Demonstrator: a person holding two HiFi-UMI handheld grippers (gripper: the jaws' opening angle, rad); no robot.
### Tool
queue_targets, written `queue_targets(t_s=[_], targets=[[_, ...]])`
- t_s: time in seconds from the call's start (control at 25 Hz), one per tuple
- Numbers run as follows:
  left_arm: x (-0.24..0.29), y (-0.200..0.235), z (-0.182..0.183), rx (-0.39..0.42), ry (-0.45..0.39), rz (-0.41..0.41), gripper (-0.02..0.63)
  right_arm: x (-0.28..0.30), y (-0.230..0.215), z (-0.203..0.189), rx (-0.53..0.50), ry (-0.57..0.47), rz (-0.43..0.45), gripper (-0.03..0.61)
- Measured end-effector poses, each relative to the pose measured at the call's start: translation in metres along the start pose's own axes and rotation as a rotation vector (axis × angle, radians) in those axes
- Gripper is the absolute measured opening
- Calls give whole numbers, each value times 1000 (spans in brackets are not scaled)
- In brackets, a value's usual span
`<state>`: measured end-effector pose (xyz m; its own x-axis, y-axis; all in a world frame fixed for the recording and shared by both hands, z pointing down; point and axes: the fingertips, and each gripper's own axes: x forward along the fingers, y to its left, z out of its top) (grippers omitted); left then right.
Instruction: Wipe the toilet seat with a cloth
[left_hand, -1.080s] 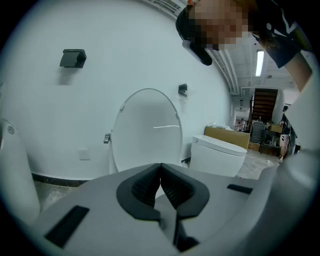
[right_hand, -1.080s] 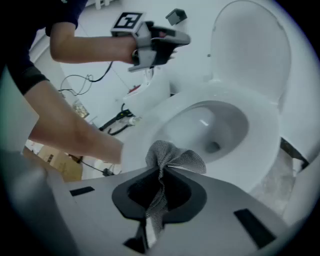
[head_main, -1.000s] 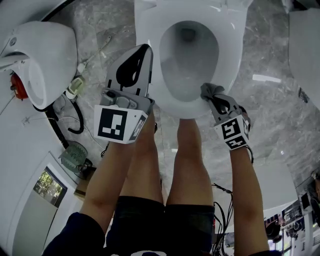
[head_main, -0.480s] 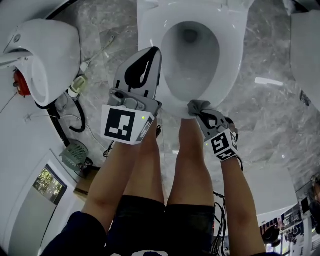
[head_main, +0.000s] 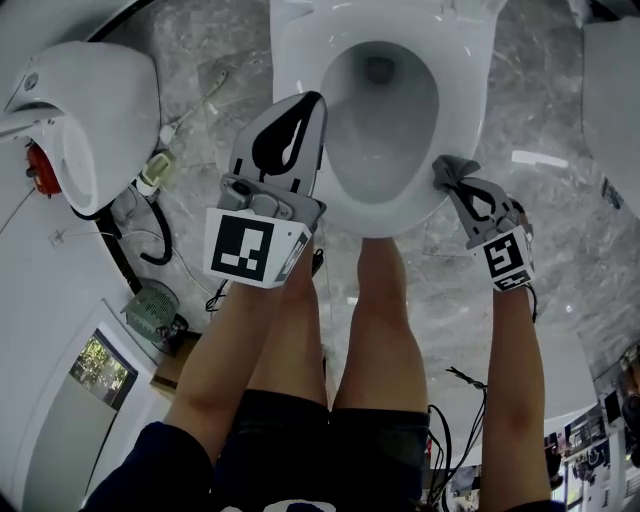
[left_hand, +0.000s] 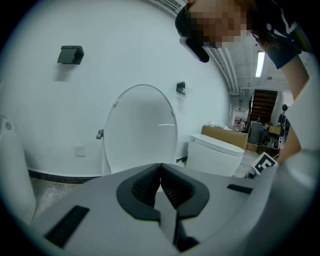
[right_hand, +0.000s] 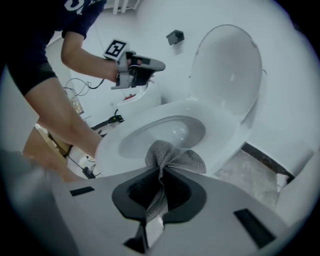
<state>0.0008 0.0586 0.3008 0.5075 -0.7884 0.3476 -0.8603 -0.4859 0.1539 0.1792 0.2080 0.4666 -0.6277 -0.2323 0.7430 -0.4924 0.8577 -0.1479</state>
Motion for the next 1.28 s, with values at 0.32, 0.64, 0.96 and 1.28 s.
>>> queue_targets(t_s=[0.32, 0.64, 0.96, 1.28], targets=[[17, -1, -1, -5, 12, -22, 20, -9, -18, -13, 208, -34, -140, 35], [32, -2, 8, -8, 6, -35, 20, 16, 125, -21, 185, 82, 213, 35], [37, 7, 14, 7, 21, -45, 20, 44, 54, 18, 77, 96, 92, 35], [39, 16, 25, 15, 0, -29, 20, 43, -81, 46, 51, 131, -115, 35]])
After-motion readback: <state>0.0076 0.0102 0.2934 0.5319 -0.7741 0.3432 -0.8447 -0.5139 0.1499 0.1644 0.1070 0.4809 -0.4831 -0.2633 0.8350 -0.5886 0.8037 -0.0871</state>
